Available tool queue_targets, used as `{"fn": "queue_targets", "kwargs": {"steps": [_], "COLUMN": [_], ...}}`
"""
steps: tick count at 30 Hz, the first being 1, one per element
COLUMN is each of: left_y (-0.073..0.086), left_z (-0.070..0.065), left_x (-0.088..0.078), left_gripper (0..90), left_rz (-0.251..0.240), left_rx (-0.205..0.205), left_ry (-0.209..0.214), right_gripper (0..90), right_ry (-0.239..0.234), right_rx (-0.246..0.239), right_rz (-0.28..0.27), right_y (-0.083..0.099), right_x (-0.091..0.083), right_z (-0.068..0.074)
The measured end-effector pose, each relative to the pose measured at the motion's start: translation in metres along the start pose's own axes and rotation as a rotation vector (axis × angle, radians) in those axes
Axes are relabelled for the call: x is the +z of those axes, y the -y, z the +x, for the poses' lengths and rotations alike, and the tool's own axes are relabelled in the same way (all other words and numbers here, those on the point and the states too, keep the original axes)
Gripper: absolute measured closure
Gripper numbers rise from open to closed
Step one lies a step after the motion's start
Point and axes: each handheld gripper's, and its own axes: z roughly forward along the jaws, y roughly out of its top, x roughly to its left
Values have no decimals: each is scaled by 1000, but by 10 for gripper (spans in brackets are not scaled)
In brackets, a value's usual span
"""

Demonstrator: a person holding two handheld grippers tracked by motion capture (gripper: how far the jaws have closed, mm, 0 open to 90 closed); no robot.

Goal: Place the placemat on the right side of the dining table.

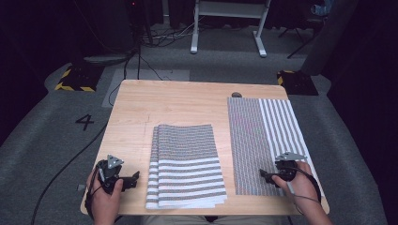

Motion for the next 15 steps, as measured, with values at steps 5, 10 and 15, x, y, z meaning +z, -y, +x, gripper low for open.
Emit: {"fn": "queue_targets", "kwargs": {"steps": [5, 10, 15], "left_y": [0, 0, 0], "left_z": [0, 0, 0], "left_x": [0, 0, 0], "left_gripper": [1, 1, 1], "left_rz": [-2, -2, 0], "left_rx": [0, 0, 0], "left_ry": [-2, 1, 0], "right_gripper": [229, 229, 229], "right_ry": [-5, -8, -6], "right_rx": [-10, -10, -13], "right_rz": [-13, -21, -22], "right_y": [-3, -7, -9], "right_x": [4, 8, 10], "right_z": [-2, -4, -5]}}
